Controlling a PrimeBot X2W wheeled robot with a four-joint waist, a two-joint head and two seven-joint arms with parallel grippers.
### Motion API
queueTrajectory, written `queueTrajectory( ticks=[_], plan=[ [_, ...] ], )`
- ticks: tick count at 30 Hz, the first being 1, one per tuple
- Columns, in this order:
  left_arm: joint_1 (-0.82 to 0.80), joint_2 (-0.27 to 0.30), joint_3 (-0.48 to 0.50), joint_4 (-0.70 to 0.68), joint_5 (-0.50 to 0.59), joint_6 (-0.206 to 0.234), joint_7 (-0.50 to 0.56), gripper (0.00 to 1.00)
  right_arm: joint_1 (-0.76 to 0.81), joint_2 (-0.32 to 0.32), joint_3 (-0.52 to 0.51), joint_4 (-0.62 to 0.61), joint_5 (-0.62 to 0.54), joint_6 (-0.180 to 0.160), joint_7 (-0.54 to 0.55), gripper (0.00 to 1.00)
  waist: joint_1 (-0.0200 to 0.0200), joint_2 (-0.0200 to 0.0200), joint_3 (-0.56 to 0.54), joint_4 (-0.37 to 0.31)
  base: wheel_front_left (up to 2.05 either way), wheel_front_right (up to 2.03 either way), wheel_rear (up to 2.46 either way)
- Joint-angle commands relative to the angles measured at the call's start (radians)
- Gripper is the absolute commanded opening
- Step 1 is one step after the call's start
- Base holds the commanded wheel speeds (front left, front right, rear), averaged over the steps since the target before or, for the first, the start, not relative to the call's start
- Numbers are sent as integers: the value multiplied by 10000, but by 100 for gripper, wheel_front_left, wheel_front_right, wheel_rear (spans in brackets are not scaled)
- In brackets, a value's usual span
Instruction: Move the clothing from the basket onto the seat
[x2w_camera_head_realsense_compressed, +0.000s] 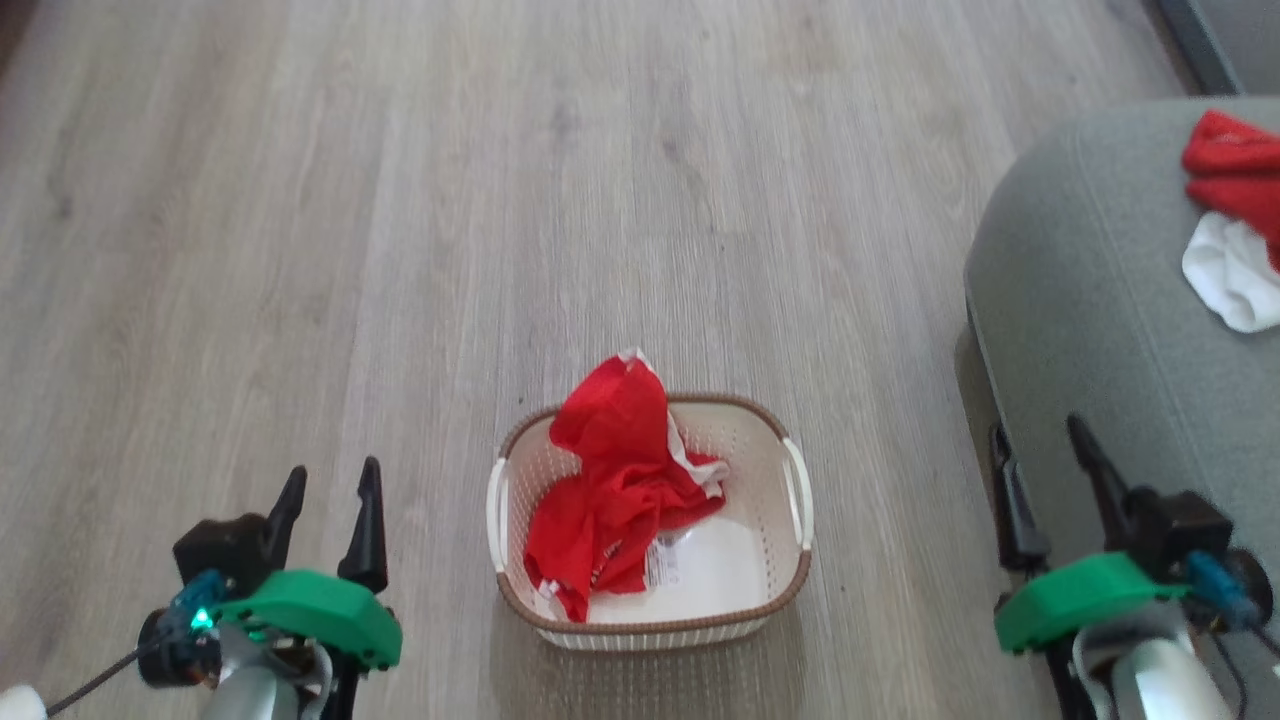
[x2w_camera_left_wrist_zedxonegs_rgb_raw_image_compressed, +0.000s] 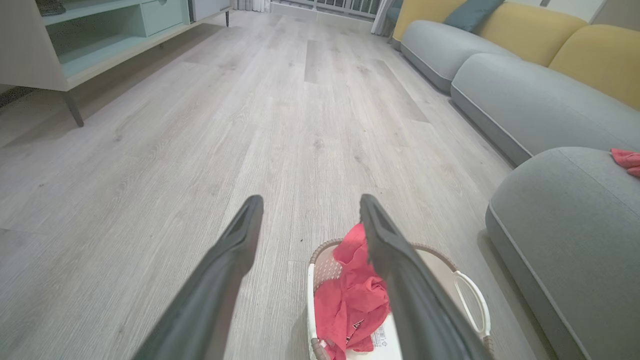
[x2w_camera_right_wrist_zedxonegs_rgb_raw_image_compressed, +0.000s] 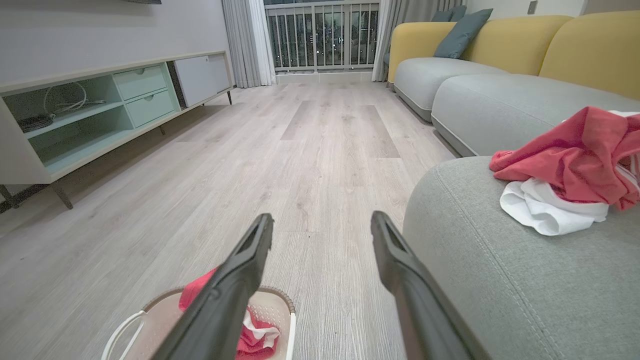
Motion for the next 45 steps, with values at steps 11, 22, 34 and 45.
queueTrajectory(
  ticks=[11, 22, 34, 45],
  plan=[
    [-79, -313, 1097, -330, 615, -476, -97, 100, 76, 63, 192, -14, -460, -2, -25, 100, 2, -1, -345, 99, 0, 0, 0],
    [-102, -418, 1330, -265, 782, -664, -97, 100, 0, -22, 132, 81, -568, -2, -25, 100, 2, -1, -319, 100, 0, 0, 0],
    [-96, -423, 1250, -241, 716, -650, -97, 100, -72, -86, 78, 104, -539, -2, -25, 100, 2, -1, -276, 86, 0, 0, 0],
    [-211, -424, 1101, -360, 650, -596, -97, 100, -230, -163, 9, -59, -556, -2, -25, 100, 2, -1, 89, -40, 0, 0, 0]
  ],
)
